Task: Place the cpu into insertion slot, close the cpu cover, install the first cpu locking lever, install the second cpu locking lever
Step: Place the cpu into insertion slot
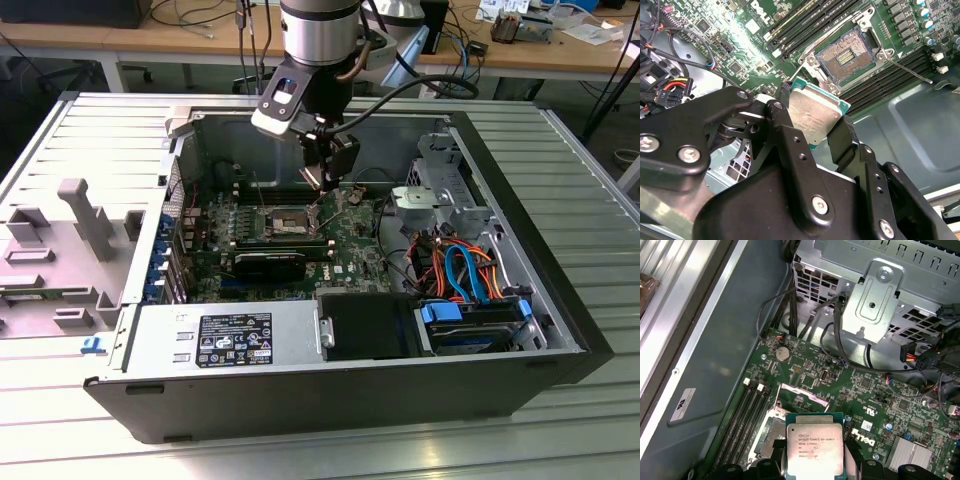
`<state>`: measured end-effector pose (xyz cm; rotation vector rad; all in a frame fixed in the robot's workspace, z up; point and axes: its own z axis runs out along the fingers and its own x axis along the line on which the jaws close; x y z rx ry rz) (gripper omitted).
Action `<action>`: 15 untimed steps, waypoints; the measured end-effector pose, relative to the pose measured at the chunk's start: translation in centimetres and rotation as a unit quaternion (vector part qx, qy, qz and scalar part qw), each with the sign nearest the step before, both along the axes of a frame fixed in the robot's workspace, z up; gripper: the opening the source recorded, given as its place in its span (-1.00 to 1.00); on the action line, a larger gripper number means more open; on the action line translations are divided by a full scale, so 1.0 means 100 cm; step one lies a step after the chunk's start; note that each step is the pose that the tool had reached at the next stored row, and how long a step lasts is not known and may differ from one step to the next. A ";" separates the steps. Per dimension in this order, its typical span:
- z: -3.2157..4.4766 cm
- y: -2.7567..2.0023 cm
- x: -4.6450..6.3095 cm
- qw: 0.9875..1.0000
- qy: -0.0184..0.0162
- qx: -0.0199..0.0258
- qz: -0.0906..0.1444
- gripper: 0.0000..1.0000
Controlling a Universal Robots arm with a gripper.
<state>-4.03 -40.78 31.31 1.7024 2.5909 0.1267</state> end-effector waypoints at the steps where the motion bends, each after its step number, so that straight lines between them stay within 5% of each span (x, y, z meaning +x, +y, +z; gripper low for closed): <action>1: 0.0000 0.0000 0.000 1.000 0.000 0.000 -0.001 0.09; 15: 0.0000 0.0000 0.000 1.000 0.000 0.000 -0.009 0.09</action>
